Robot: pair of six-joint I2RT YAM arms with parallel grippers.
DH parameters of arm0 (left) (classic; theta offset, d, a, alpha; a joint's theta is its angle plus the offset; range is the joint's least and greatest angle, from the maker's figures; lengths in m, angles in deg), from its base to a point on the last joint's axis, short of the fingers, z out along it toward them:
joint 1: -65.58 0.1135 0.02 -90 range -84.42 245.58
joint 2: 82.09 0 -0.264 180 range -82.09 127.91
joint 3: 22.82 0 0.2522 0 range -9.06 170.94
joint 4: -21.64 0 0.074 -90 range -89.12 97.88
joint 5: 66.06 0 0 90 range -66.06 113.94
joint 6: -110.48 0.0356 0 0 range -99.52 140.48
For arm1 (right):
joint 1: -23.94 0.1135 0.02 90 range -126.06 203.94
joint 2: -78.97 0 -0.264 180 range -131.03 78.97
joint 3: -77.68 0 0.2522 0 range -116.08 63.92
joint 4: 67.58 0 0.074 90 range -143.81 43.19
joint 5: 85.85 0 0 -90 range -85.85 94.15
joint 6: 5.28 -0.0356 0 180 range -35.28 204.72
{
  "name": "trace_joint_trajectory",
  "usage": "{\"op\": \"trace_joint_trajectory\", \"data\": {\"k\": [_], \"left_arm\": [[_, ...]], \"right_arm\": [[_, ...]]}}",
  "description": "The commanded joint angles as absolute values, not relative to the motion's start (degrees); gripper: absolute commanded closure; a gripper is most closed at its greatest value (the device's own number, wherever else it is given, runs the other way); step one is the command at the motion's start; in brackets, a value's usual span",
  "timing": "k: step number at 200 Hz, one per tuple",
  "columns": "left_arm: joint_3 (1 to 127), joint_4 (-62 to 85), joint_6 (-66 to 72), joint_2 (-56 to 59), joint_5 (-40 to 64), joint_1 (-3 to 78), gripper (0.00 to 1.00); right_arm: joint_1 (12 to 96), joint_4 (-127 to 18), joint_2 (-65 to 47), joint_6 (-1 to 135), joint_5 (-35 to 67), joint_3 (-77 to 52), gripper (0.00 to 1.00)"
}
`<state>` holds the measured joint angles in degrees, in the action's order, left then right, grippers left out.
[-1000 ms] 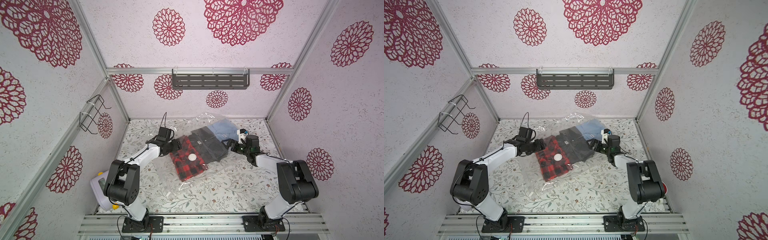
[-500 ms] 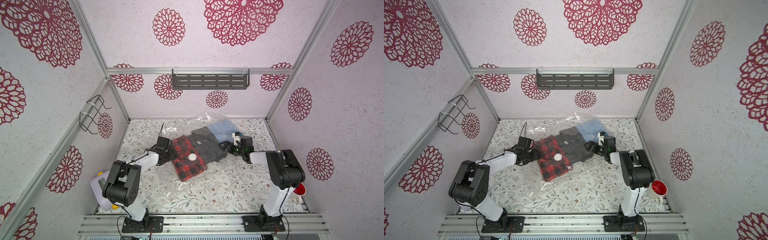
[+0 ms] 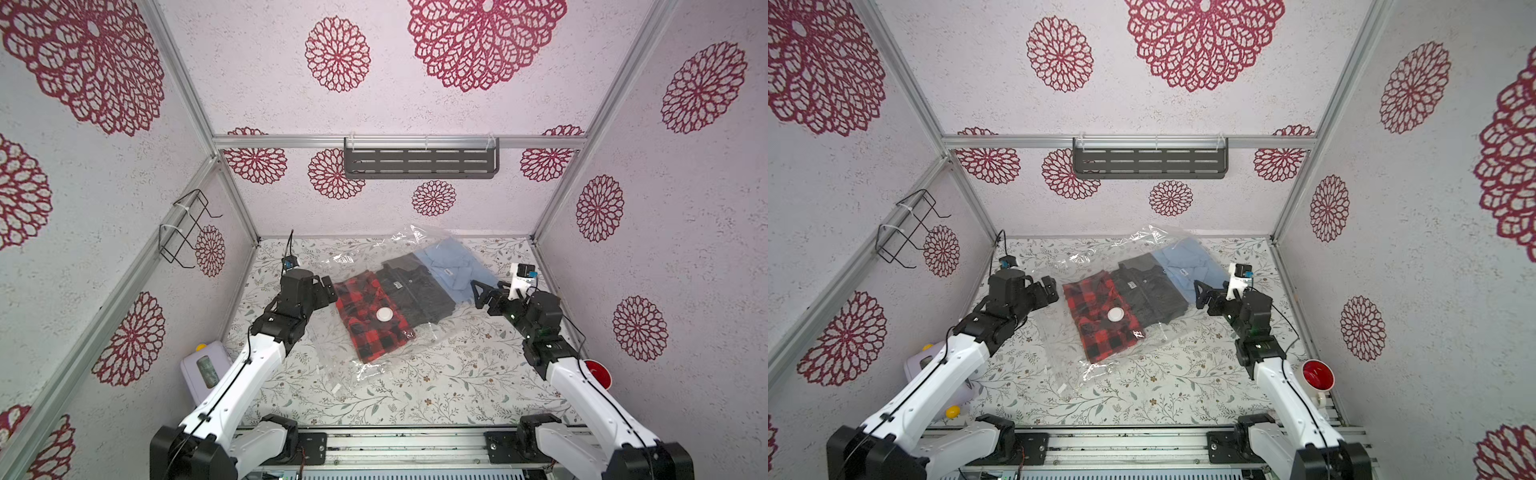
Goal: Place the folded shirt into the vacuum bag
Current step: Reset both arms
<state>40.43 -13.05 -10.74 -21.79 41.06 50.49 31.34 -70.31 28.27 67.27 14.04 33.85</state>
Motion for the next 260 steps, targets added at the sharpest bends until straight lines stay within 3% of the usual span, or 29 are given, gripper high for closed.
{"op": "trace_joint_trajectory", "data": {"k": [1, 30, 77, 137, 171, 260], "left_arm": [[37.14, -13.5, -7.82, -27.09, 48.93, 50.81, 0.03], [32.01, -8.63, -4.74, -31.47, 55.26, 51.58, 0.03], [27.52, -0.5, -3.1, -24.23, 46.59, 65.78, 0.03], [23.24, 14.51, 1.37, -14.51, 40.63, 73.88, 0.03], [12.71, 39.79, 4.19, -10.09, 33.38, 77.34, 0.03], [17.32, 50.12, 9.11, 3.6, 29.29, 76.1, 0.03]], "right_arm": [[29.74, -64.99, 36.46, 73.42, 3.95, 36.89, 0.01], [28.14, -70.52, 46.74, 74.75, -2.52, 45.74, 0.01], [25.46, -90.01, 47.02, 76.05, -4.34, 58.67, 0.01], [22.4, -110.84, 30.02, 75.92, -8.17, 64.26, 0.01], [21.84, -121.93, 17.75, 75.34, -7.23, 64.53, 0.01], [24.05, -144.58, -7.36, 80.84, -3.33, 60.4, 0.0]]}}
